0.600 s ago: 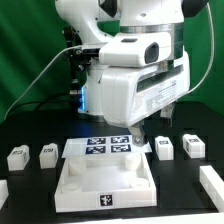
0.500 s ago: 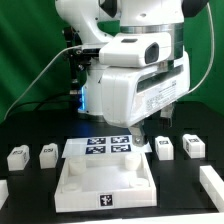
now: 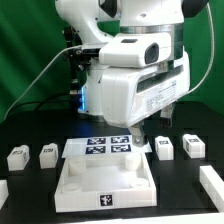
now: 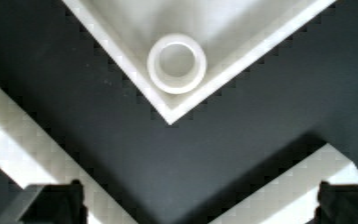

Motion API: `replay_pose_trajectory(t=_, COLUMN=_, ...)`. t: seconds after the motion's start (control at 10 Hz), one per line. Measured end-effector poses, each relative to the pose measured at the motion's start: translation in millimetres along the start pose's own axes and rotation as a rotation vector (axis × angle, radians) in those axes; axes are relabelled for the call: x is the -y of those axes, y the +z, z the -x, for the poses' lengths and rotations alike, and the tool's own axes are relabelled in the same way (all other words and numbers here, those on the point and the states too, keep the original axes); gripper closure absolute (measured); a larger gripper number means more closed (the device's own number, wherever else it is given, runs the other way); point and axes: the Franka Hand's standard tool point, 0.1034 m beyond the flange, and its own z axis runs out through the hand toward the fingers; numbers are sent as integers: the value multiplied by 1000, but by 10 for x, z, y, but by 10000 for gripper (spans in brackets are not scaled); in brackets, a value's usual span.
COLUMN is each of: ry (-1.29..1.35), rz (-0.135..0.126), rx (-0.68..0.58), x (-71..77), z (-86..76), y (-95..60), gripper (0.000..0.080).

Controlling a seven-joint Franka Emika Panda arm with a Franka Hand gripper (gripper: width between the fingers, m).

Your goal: Assemble one leg

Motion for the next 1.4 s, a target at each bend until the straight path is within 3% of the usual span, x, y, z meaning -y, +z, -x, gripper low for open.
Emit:
replay_pose_trajectory(t=0.2, ry=0, rz=-1, rx=1, x=4, z=4, y=5, gripper=150)
replay_pose_trajectory(t=0.3, ry=-46, rz=2, rx=0, x=75, z=80, y=23, gripper=150)
replay_pose_trajectory(t=0.6, ry=-390, rz=11, rx=-1, x=516, z=643, y=198, gripper=150)
replay_pose_trajectory(t=0.7, ry=-508, rz=11, rx=0, x=557, z=863, y=270, gripper=150)
replay_pose_trajectory(t=0.8, ry=-628, rz=9, rx=1, x=534, z=948, y=296, gripper=150)
replay_pose_trajectory(t=1.2, ry=-630, rz=10, rx=5, x=530, z=948, y=302, gripper=150)
replay_pose_trajectory(t=1.3, ry=-640, rz=11, rx=5, x=543, z=979, y=326, gripper=150)
replay_pose_trajectory(t=1.4, ry=-676, rz=20, rx=-2, x=625, z=1121, y=436, gripper=150)
